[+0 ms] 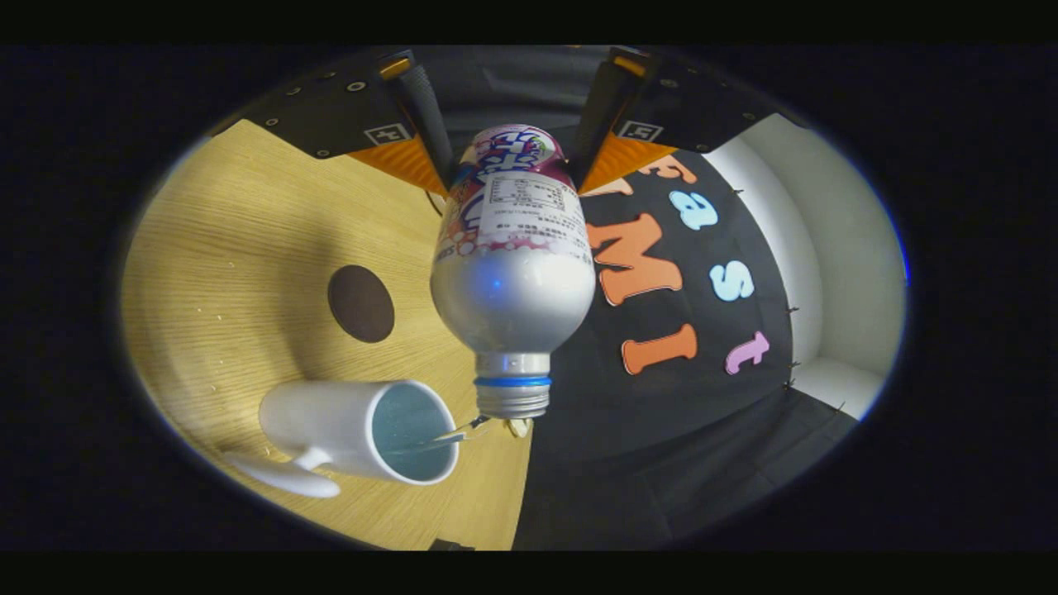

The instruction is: Take the bottle from table, then pour the juice into the cup, finally place the bottle on the coaster

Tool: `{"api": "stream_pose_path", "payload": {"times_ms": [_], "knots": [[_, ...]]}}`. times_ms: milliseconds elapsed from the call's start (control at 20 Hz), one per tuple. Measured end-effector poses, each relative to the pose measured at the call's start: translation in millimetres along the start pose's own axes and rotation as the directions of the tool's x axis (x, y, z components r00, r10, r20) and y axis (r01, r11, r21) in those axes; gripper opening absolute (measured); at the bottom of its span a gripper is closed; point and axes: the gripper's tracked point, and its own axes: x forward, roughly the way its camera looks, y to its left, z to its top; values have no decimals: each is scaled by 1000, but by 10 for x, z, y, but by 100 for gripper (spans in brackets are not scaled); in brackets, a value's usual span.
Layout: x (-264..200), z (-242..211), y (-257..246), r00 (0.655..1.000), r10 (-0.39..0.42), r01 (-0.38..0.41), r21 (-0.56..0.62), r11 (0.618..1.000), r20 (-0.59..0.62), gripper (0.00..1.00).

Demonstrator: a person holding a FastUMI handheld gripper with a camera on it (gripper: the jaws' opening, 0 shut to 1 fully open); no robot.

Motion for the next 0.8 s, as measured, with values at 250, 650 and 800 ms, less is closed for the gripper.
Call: {"api": "stream_pose_path", "payload": {"times_ms": [250,650,800], "knots": [[-5,13,26,1000,-20,19,42,999,7,75],[6,41,71,999,-36,35,99,995,5,75],[1,58,108,999,-42,41,120,992,8,75]]}}
